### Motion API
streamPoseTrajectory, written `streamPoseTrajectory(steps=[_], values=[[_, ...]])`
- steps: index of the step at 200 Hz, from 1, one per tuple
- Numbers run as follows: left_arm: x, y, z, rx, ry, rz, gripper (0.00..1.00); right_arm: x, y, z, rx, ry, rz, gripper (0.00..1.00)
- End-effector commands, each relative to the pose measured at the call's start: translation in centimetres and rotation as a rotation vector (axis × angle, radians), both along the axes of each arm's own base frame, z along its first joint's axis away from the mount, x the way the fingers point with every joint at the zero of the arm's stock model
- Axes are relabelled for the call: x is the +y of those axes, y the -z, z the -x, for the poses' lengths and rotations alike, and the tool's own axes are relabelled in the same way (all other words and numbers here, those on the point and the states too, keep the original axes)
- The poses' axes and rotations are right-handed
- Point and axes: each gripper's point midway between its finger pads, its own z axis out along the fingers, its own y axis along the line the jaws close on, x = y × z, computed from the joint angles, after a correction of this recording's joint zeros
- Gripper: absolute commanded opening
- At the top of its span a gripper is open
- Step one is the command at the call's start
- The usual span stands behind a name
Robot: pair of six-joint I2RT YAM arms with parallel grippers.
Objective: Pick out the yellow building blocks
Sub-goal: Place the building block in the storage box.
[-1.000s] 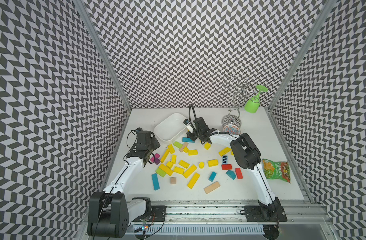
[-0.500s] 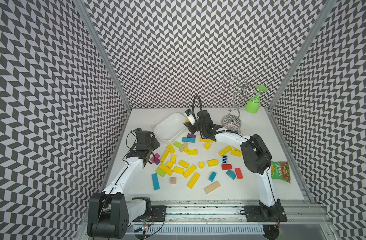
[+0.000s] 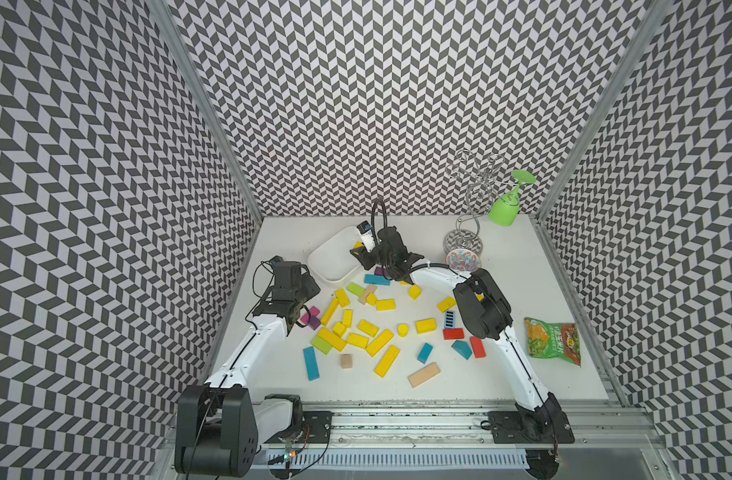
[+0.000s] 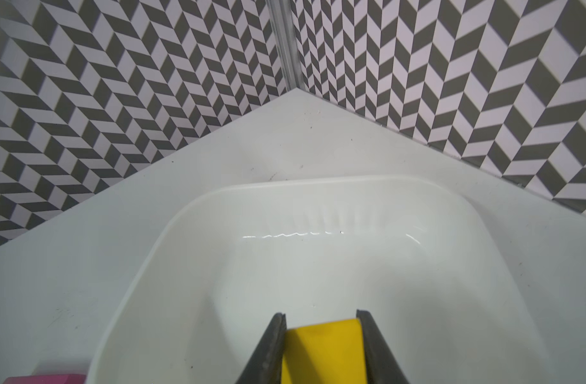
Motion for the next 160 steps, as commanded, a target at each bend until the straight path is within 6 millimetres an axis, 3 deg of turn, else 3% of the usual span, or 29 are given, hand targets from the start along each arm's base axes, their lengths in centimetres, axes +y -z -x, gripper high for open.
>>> streamPoseTrajectory(steps=[1, 25, 44, 83, 98, 118, 119, 160], values=[[-0.2, -0.8, -0.6, -0.023, -0.006, 0.011, 0.53, 0.6, -1.7, -0.8, -0.025, 0.022, -0.046, 0.28], [-0.3, -0.8, -1.0, -0.021, -0.004, 0.011, 0.53, 0.3, -2.3, -0.6, -0.033, 0.026, -0.041, 0.46], [-0.3, -0.8, -1.4, -0.023, 0.000, 0.006, 0.53, 0.0, -4.0, -0.4, -0.066, 0.023, -0.045, 0.56], [-0.4, -1.0, -2.8, -0.025, 0.018, -0.010, 0.56, -1.2, -9.6, 1.1, -0.127, -0.004, -0.057, 0.60], [-0.8, -0.9, -3.7, -0.025, 0.035, -0.006, 0.59, -2.3, -11.8, 2.9, -0.134, -0.028, -0.074, 0.59], [-1.4, -0.6, -5.3, -0.024, 0.059, 0.011, 0.63, -4.4, -13.0, 6.5, -0.127, -0.065, -0.094, 0.57], [-1.4, -0.5, -5.4, -0.023, 0.060, 0.012, 0.64, -4.5, -11.9, 6.8, -0.108, -0.067, -0.081, 0.57], [-2.2, 1.9, -8.6, 0.017, 0.076, 0.043, 0.75, -9.5, -10.8, 13.1, -0.025, -0.046, -0.095, 0.55]])
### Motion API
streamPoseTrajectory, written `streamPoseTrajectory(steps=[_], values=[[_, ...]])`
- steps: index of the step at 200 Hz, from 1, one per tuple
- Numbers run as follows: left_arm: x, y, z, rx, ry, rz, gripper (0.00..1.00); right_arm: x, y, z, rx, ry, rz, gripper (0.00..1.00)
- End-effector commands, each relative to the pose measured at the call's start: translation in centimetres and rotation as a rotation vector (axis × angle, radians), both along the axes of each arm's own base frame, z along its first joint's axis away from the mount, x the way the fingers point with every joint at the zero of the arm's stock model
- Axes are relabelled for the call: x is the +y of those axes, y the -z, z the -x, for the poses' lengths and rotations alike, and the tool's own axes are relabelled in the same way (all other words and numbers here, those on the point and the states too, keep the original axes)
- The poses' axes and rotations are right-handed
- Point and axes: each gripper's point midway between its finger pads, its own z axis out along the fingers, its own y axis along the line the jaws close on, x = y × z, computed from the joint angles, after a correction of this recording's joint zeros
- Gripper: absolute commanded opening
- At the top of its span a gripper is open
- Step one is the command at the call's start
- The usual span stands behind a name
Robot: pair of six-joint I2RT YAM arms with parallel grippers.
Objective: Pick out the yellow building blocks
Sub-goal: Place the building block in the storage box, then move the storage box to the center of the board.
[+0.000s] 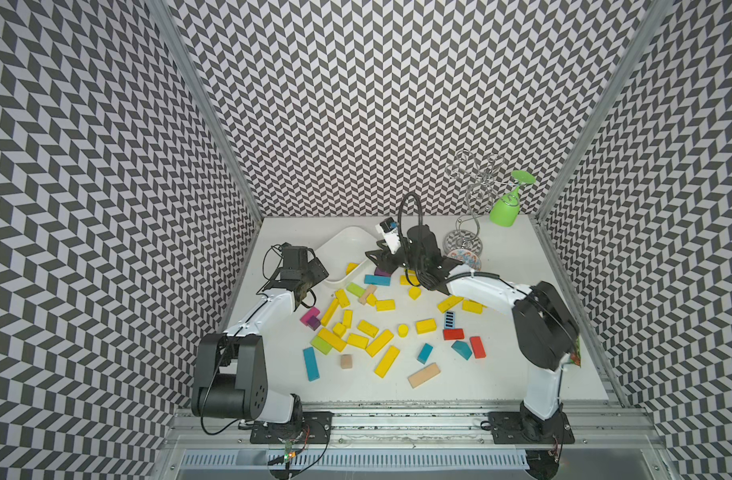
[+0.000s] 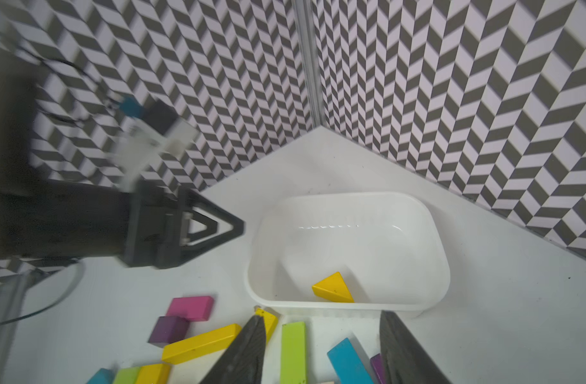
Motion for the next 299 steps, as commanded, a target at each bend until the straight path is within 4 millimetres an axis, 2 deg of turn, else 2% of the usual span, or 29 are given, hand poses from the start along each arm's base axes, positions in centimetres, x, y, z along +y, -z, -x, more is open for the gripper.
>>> streamPoseTrajectory(steps=[1, 19, 31, 61, 88, 121, 154, 191, 215, 230, 247, 259, 282, 299], values=[[-0.9, -0.1, -2.3, -0.025, 0.030, 0.019, 0.75, -1.9, 0.9, 2.7, 0.033, 0.000, -0.023, 0.55], [-1.0, 1.4, -3.5, 0.006, 0.035, 0.023, 0.73, -3.8, 1.6, 4.5, 0.079, 0.024, -0.004, 0.54], [-1.1, 2.3, -4.2, 0.026, 0.040, 0.020, 0.68, -4.8, 2.0, 5.5, 0.101, 0.042, 0.010, 0.53], [-1.2, 4.6, -5.1, 0.078, 0.051, 0.001, 0.44, -7.0, 2.2, 7.1, 0.119, 0.088, 0.012, 0.52], [-1.3, 5.4, -5.4, 0.103, 0.080, -0.043, 0.26, -8.4, 2.1, 8.0, 0.119, 0.119, 0.020, 0.52], [-1.9, 5.5, -5.4, 0.113, 0.146, -0.131, 0.17, -10.2, 2.1, 8.4, 0.103, 0.176, 0.056, 0.52], [-2.7, 5.8, -5.6, 0.139, 0.228, -0.240, 0.17, -11.5, 2.2, 9.2, 0.101, 0.205, 0.074, 0.52], [-4.7, 6.3, -6.1, 0.149, 0.347, -0.290, 0.18, -12.9, 2.5, 9.8, 0.101, 0.249, 0.073, 0.52], [-5.0, 6.9, -6.2, 0.164, 0.372, -0.291, 0.34, -13.3, 2.7, 10.2, 0.105, 0.257, 0.072, 0.52], [-5.0, 6.5, -6.4, 0.154, 0.371, -0.298, 0.41, -13.4, 2.9, 10.3, 0.110, 0.257, 0.080, 0.52], [-4.6, 5.3, -6.9, 0.126, 0.357, -0.316, 0.49, -13.5, 3.1, 10.4, 0.120, 0.254, 0.090, 0.52], [-4.1, 3.7, -7.2, 0.097, 0.335, -0.344, 0.54, -13.4, 3.2, 10.5, 0.126, 0.251, 0.095, 0.52], [-3.4, -0.5, -7.5, 0.013, 0.297, -0.391, 0.58, -13.3, 3.4, 10.8, 0.145, 0.236, 0.095, 0.52], [-4.3, -3.4, -6.7, -0.048, 0.311, -0.412, 0.59, -13.4, 3.7, 11.1, 0.160, 0.234, 0.102, 0.52]])
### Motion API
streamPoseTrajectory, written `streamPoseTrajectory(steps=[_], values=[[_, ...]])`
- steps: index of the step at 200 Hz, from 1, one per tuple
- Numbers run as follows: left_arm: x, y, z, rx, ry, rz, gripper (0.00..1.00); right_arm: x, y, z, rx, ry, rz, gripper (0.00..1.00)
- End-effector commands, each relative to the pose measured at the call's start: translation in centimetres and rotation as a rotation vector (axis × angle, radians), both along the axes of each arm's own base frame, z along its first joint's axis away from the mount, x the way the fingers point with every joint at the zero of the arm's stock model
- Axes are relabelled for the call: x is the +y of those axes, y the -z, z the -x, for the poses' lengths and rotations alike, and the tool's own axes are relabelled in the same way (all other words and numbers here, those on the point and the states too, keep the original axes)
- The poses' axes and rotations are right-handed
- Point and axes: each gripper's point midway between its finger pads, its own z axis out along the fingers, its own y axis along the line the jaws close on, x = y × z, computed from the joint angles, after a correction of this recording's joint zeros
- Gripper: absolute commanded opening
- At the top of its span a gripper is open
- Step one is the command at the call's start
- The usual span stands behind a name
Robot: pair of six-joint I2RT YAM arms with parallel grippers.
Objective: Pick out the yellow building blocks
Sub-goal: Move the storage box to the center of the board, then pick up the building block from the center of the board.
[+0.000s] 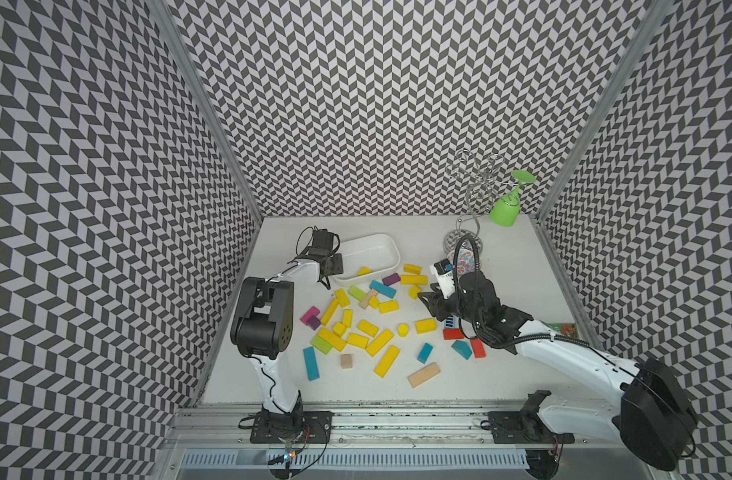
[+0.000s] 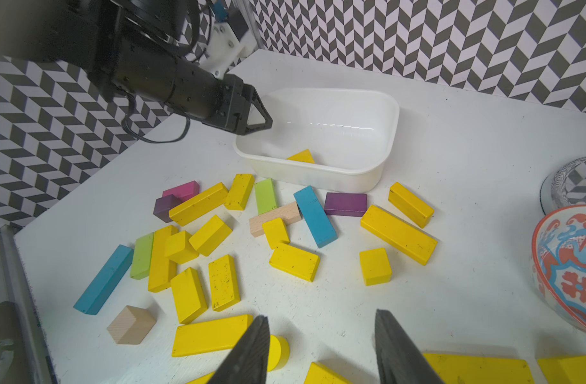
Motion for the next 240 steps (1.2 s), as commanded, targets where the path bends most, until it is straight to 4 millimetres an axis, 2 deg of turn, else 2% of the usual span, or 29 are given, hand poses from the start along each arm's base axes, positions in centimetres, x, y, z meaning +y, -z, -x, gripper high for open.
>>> streamPoseTrajectory(steps=[1, 19, 32, 63, 87, 107, 128, 172, 190, 216, 240], values=[[-0.6, -7.2, -0.1, -0.158, 0.018, -0.036, 0.59, -0.1, -0.9, 0.3, -0.005, -0.002, -0.024, 0.52], [-3.9, -9.3, 1.9, -0.218, 0.117, -0.056, 0.60, -0.5, -0.6, 0.5, 0.014, 0.020, -0.019, 0.52], [-7.5, -9.9, 4.3, -0.243, 0.245, -0.070, 0.63, -1.5, -0.2, 0.2, 0.020, 0.083, -0.021, 0.52], [-14.4, -9.4, 10.7, -0.264, 0.549, -0.022, 0.62, -4.8, 0.4, -0.7, 0.018, 0.278, -0.014, 0.53], [-18.9, -9.6, 15.8, -0.353, 0.801, 0.031, 0.63, -6.2, 0.5, -0.6, 0.026, 0.339, -0.026, 0.54], [-21.8, -7.8, 20.0, -0.403, 1.017, -0.005, 0.67, -7.0, 0.5, -0.2, 0.017, 0.363, -0.031, 0.55], [-23.7, -5.1, 23.0, -0.382, 1.221, -0.038, 0.67, -7.8, 0.5, 0.3, 0.011, 0.390, -0.041, 0.55], [-25.1, -1.0, 24.6, -0.301, 1.377, -0.088, 0.71, -8.7, 0.7, 1.3, 0.018, 0.408, -0.090, 0.55], [-25.2, 0.8, 24.0, -0.267, 1.370, -0.155, 0.72, -9.0, 0.6, 1.6, 0.017, 0.421, -0.106, 0.55], [-25.8, 1.8, 23.2, -0.240, 1.371, -0.183, 0.72, -9.3, 0.3, 1.8, 0.010, 0.430, -0.122, 0.55], [-26.2, 3.0, 22.9, -0.184, 1.375, -0.201, 0.63, -9.3, 0.0, 1.8, -0.001, 0.433, -0.134, 0.55]])
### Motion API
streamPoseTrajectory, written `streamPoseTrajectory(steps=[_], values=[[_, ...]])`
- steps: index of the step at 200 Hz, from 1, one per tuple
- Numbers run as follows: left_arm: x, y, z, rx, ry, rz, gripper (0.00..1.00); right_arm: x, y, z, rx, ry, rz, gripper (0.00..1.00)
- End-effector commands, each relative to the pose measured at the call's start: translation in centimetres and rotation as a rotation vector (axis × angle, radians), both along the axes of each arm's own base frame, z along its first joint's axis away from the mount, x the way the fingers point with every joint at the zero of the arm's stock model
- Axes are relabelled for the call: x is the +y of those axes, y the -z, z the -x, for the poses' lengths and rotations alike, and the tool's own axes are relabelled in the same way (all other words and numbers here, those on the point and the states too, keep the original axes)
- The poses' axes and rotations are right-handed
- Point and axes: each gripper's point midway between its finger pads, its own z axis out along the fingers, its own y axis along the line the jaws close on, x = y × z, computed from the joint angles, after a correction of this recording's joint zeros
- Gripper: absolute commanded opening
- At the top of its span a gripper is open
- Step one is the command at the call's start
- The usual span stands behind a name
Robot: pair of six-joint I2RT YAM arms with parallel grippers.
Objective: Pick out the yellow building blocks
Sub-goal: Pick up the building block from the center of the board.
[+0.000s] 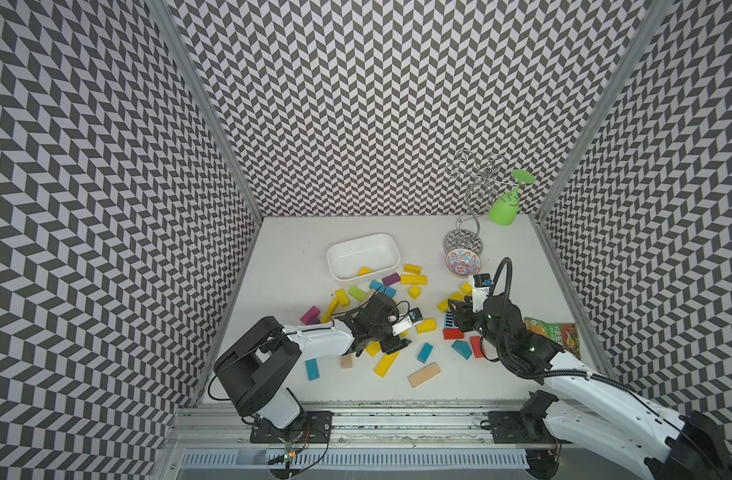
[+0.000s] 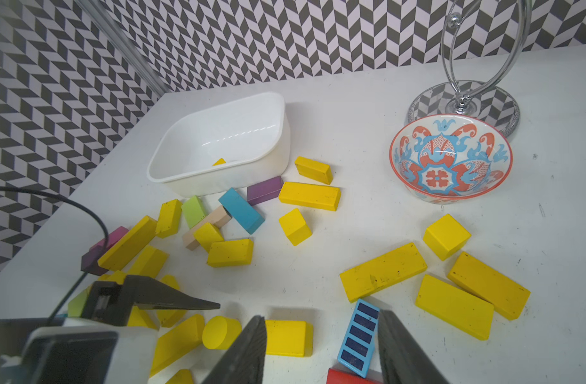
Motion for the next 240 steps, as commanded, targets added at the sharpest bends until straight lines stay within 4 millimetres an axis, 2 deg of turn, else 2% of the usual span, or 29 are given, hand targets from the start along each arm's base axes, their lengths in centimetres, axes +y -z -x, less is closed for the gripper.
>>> streamPoseTrajectory(steps=[1, 25, 54, 80, 105, 127, 169, 188, 209, 225, 240], values=[[-1.2, -0.6, -1.0, -0.031, 0.014, -0.011, 0.63, -0.5, -1.1, -0.4, -0.039, 0.038, -0.041, 0.55], [-1.5, 0.3, -1.0, -0.020, 0.025, -0.046, 0.53, -0.4, -1.3, -0.5, -0.046, 0.037, -0.045, 0.55], [-1.5, 1.1, -1.1, -0.019, 0.032, -0.094, 0.53, -0.2, -1.4, -0.6, -0.044, 0.031, -0.041, 0.55], [-0.5, 2.2, -1.2, -0.013, 0.020, -0.159, 0.54, -0.1, -1.4, -0.7, -0.043, 0.030, -0.037, 0.55], [0.0, 2.6, -1.1, -0.011, 0.014, -0.179, 0.50, -0.1, -1.6, -0.8, -0.045, 0.033, -0.041, 0.55], [-0.2, 2.3, -1.1, -0.014, 0.019, -0.166, 0.43, -0.2, -1.4, -0.8, -0.041, 0.037, -0.044, 0.55], [-0.6, 1.5, -1.4, -0.024, 0.033, -0.160, 0.19, -0.3, -1.4, -0.8, -0.041, 0.048, -0.043, 0.55], [-0.7, -0.4, -1.7, -0.057, 0.024, -0.132, 0.12, -0.3, -1.4, -0.9, -0.048, 0.052, -0.046, 0.55], [-0.6, -4.2, -2.4, -0.099, -0.018, -0.037, 0.00, -0.1, -1.6, -1.1, -0.059, 0.048, -0.054, 0.55], [0.0, -7.9, -4.1, -0.126, -0.126, 0.082, 0.00, 0.5, -1.4, -1.4, -0.059, 0.026, -0.051, 0.55], [1.5, -11.7, -6.8, -0.132, -0.308, 0.233, 0.00, 1.6, -1.2, -1.7, -0.061, -0.023, -0.047, 0.55]])
